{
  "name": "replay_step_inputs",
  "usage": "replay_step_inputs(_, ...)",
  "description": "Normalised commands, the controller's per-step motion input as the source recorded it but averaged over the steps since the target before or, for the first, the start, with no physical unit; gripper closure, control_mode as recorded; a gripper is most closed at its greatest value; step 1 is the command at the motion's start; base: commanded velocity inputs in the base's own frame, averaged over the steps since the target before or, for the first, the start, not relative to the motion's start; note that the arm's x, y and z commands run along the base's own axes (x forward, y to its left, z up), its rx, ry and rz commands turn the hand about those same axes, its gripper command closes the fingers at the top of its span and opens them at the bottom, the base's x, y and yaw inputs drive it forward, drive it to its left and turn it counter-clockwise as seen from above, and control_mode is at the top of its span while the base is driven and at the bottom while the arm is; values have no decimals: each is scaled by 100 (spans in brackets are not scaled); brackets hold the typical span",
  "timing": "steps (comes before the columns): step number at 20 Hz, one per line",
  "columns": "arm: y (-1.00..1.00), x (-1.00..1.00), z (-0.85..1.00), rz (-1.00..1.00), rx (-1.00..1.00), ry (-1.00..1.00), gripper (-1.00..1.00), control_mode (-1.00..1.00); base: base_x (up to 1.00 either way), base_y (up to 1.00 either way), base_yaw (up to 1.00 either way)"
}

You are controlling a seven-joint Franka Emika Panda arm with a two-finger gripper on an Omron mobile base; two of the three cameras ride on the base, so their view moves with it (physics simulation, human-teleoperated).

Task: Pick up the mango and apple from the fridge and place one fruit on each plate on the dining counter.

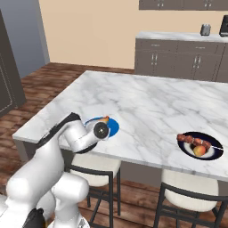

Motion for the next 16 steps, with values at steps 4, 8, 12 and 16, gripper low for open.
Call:
replay_step_inputs(4, 3, -80, 100, 0, 5, 28, -100, -100, 0, 0, 0)
replay_step_inputs(8, -10, -86, 100, 0, 0, 38, -100, -100, 0, 0, 0)
replay_step_inputs(12, -33, -100, 100, -4, -1, 36, -100, -100, 0, 0, 0)
replay_step_inputs(16, -5, -100, 88, -13, -15, 20, -100, -100, 0, 0, 0)
